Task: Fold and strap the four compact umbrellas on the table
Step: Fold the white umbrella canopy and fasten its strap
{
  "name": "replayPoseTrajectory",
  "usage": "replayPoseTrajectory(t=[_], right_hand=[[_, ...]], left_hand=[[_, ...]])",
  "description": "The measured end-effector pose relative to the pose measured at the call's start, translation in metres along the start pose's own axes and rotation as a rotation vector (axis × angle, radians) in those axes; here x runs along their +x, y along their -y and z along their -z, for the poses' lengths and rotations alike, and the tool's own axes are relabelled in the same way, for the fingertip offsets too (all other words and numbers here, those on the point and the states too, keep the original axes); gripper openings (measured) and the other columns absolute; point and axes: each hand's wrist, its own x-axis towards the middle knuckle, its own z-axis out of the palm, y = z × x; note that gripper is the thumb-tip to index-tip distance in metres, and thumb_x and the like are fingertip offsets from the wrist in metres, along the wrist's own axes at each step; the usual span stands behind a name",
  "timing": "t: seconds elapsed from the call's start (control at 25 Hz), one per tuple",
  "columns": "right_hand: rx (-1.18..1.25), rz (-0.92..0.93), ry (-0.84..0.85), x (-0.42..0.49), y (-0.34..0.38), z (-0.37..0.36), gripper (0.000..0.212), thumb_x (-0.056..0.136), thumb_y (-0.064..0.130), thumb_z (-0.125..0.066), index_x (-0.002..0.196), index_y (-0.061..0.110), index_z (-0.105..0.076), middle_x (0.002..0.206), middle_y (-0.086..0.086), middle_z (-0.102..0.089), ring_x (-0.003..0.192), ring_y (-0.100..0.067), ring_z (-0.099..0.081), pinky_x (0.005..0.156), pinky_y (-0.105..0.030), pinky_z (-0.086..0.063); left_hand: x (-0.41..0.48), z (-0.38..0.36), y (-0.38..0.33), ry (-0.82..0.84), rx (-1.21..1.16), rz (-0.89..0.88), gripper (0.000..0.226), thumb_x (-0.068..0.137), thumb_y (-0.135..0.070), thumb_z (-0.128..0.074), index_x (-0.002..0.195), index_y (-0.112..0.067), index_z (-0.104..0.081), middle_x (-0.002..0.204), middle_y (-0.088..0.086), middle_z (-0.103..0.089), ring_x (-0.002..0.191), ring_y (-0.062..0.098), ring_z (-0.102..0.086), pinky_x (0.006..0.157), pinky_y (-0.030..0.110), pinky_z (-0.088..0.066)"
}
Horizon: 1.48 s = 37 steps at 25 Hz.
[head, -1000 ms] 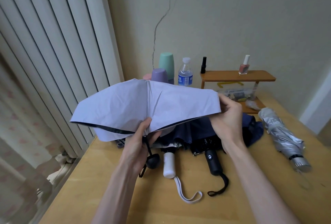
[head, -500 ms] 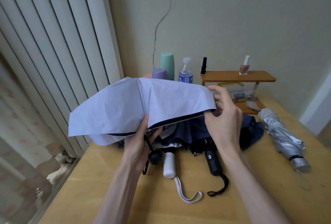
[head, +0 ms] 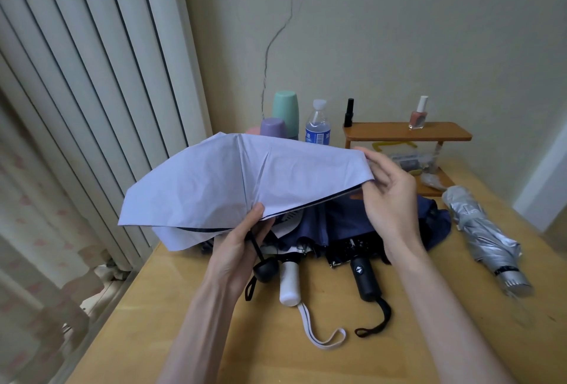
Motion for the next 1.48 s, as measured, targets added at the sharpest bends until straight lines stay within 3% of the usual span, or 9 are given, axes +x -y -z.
replayPoseTrajectory(t=[0.2,0.44,0.64,0.8,0.92,1.04,1.2,1.32,1.48], right_hand=[[-0.361,0.251,-0.189,-0.001,-0.011,0.006,0.034,0.094,-0.001,-0.068,0.123,0.015,-0.076,0.106,0.009,-0.078,0.097,-0.002,-0.074,0.084,-0.027,-0.063],[0.179,-0.187,0.413,0.001,0.014,0.02,0.069,0.094,-0.009,-0.068,0.147,0.032,-0.053,0.129,0.017,-0.071,0.116,0.007,-0.066,0.09,-0.011,-0.052],[-0.205,-0.082,0.426,0.009,0.015,0.024,0.017,0.096,0.029,-0.076,0.112,0.022,-0.072,0.107,0.01,-0.072,0.1,0.005,-0.065,0.08,-0.006,-0.046],[-0.252,-0.148,0.629,0.006,0.007,0.028,0.026,0.093,0.037,-0.079,0.085,0.012,-0.074,0.079,-0.001,-0.07,0.072,-0.013,-0.063,0.07,-0.022,-0.046],[-0.388,-0.173,0.563,0.011,0.001,0.036,0.046,0.087,0.049,-0.082,0.075,0.005,-0.073,0.068,-0.017,-0.065,0.061,-0.021,-0.056,0.063,-0.031,-0.044],[-0.339,-0.22,0.462,0.014,0.004,0.045,0.019,0.084,0.037,-0.085,0.08,0.019,-0.082,0.075,0.0,-0.078,0.071,-0.007,-0.07,0.068,-0.016,-0.05],[-0.168,-0.212,0.343,0.013,0.004,0.046,0.017,0.087,0.024,-0.083,0.103,0.019,-0.081,0.082,-0.007,-0.079,0.07,-0.008,-0.071,0.073,-0.017,-0.053],[-0.039,-0.287,0.364,0.012,0.007,0.042,0.034,0.09,0.033,-0.079,0.123,0.03,-0.073,0.097,-0.008,-0.081,0.091,-0.006,-0.073,0.08,-0.012,-0.053],[0.025,-0.396,0.329,0.011,0.006,0.032,0.021,0.091,0.031,-0.079,0.107,0.017,-0.08,0.108,-0.007,-0.081,0.101,-0.02,-0.077,0.092,-0.03,-0.057]], left_hand=[[0.001,0.001,0.0,0.009,-0.026,0.01,0.029,0.094,0.001,-0.07,0.122,0.005,-0.069,0.123,0.01,-0.077,0.118,0.021,-0.073,0.09,0.029,-0.062],[0.006,0.009,0.0,-0.011,-0.036,-0.011,0.028,0.091,0.003,-0.072,0.119,0.004,-0.07,0.12,0.011,-0.078,0.112,0.02,-0.075,0.084,0.026,-0.063],[0.009,0.017,-0.004,0.08,0.122,-0.018,0.042,0.085,0.003,-0.072,0.127,0.0,-0.067,0.118,0.011,-0.079,0.109,0.021,-0.076,0.082,0.027,-0.063],[0.014,0.027,-0.005,0.095,0.146,-0.027,0.059,0.08,0.001,-0.075,0.138,0.003,-0.061,0.13,0.016,-0.073,0.122,0.03,-0.071,0.088,0.031,-0.063],[0.016,0.031,-0.006,0.085,0.141,-0.048,0.057,0.083,0.001,-0.075,0.138,0.002,-0.062,0.133,0.015,-0.072,0.123,0.029,-0.07,0.09,0.031,-0.062],[0.018,0.032,-0.004,0.059,0.146,-0.043,0.046,0.087,0.006,-0.072,0.133,0.003,-0.064,0.129,0.014,-0.074,0.119,0.027,-0.073,0.086,0.028,-0.062],[0.017,0.027,0.0,0.045,0.122,-0.02,0.042,0.089,0.005,-0.072,0.13,0.003,-0.066,0.126,0.012,-0.076,0.119,0.026,-0.072,0.089,0.028,-0.063],[0.016,0.025,-0.001,0.055,0.095,0.002,0.038,0.089,0.006,-0.071,0.127,0.002,-0.067,0.123,0.012,-0.077,0.113,0.023,-0.075,0.087,0.029,-0.063],[0.016,0.025,-0.001,0.091,0.121,-0.004,0.042,0.083,-0.001,-0.075,0.124,0.0,-0.069,0.122,0.01,-0.078,0.111,0.021,-0.076,0.085,0.028,-0.064]])
